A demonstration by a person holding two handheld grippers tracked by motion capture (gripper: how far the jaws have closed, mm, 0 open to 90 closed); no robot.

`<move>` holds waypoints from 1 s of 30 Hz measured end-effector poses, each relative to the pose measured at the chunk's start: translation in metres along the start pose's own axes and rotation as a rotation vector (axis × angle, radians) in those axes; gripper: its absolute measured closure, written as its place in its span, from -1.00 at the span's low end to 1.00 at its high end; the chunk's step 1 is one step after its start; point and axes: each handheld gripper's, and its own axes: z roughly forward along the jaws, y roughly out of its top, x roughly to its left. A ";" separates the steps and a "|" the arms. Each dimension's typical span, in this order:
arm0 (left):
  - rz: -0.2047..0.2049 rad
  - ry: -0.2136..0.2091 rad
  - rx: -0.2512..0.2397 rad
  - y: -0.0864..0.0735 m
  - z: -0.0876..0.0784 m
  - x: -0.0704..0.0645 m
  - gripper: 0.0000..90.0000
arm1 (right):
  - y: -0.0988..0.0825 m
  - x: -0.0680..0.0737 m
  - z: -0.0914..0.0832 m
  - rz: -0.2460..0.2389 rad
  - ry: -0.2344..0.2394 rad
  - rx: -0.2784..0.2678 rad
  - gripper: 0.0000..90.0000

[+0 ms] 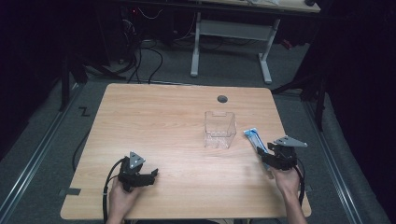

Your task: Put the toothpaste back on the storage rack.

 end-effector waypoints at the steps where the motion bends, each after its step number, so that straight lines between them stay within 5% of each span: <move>1: 0.000 0.000 0.000 0.000 0.000 0.000 -0.61 | 0.002 -0.001 0.002 -0.003 -0.004 0.007 0.07; 15: 0.000 0.000 0.001 0.000 0.000 0.000 -0.61 | 0.027 -0.005 0.028 -0.035 -0.060 0.098 0.11; 30: 0.000 0.000 0.001 0.000 0.000 0.000 -0.61 | 0.045 -0.017 0.058 0.067 -0.052 0.271 -0.08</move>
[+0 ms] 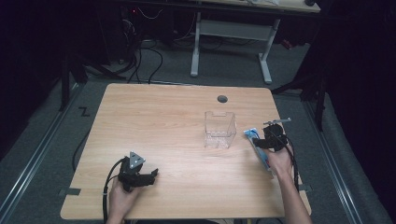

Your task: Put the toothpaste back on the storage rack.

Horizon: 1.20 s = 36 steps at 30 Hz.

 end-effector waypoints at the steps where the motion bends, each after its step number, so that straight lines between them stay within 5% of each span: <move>1: 0.000 0.000 0.000 0.000 0.000 0.000 -0.61 | 0.001 0.000 0.001 0.004 0.004 0.006 -0.08; 13: 0.001 -0.001 -0.001 0.000 0.000 0.000 -0.61 | 0.009 0.003 0.020 -0.022 -0.021 0.086 -0.01; 23: 0.001 -0.001 -0.001 0.000 0.000 0.000 -0.61 | 0.007 -0.004 0.038 0.006 0.013 0.155 0.19; 32: 0.001 -0.001 -0.002 0.000 0.000 0.000 -0.61 | 0.008 -0.001 0.038 -0.020 0.020 0.186 -0.04; 36: 0.001 -0.001 -0.002 0.000 0.000 0.000 -0.62 | 0.009 0.000 0.037 -0.037 0.029 0.188 0.29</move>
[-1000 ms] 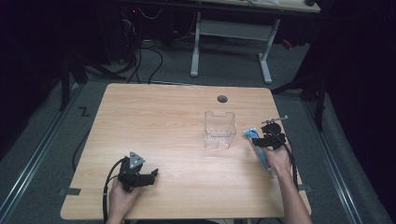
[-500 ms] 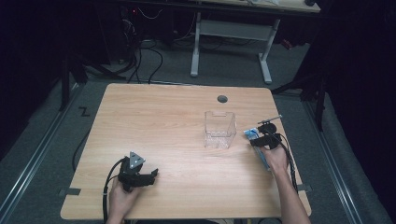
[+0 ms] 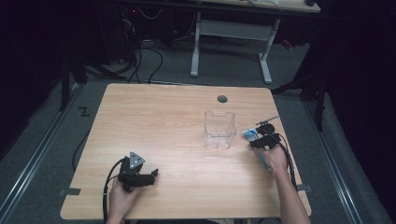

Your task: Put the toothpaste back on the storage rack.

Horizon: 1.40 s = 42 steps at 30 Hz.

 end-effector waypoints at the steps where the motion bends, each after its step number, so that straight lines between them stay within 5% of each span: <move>1: 0.000 0.000 0.000 0.000 0.000 0.000 -0.62 | 0.000 0.000 0.000 -0.003 0.001 -0.001 0.33; 6: 0.000 0.000 0.000 0.000 0.000 0.000 -0.62 | 0.000 -0.002 -0.003 0.010 0.002 -0.003 0.48; 14: 0.004 -0.004 0.001 0.000 0.000 0.000 -0.61 | -0.007 -0.013 -0.014 0.061 0.080 -0.056 0.57; 22: -0.001 -0.005 -0.001 0.000 0.000 0.000 -0.61 | -0.012 -0.011 -0.039 0.031 0.132 -0.139 0.58; 42: -0.029 0.026 0.000 0.001 0.001 -0.002 -0.59 | -0.024 -0.007 -0.085 -0.005 0.167 -0.309 0.59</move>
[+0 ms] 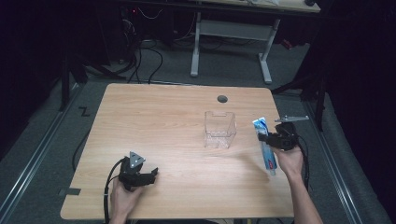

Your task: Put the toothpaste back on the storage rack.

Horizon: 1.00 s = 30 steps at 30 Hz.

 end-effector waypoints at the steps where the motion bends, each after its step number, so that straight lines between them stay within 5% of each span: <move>1: 0.000 0.000 0.000 0.000 0.000 0.000 -0.59 | 0.000 0.001 -0.001 -0.006 0.010 -0.008 0.59; 6: 0.006 -0.006 0.000 0.001 0.001 0.000 -0.59 | 0.003 0.008 -0.010 -0.018 0.076 -0.036 0.59; 10: 0.005 -0.007 -0.001 0.001 0.001 0.000 -0.59 | 0.006 0.016 -0.016 -0.047 0.056 -0.041 0.59; 20: -0.013 -0.023 -0.011 -0.001 -0.001 0.001 -0.56 | 0.008 0.022 -0.019 -0.048 0.113 -0.085 0.59; 30: 0.018 -0.029 0.002 -0.001 -0.002 -0.003 -0.62 | 0.008 0.025 -0.024 -0.055 0.129 -0.126 0.60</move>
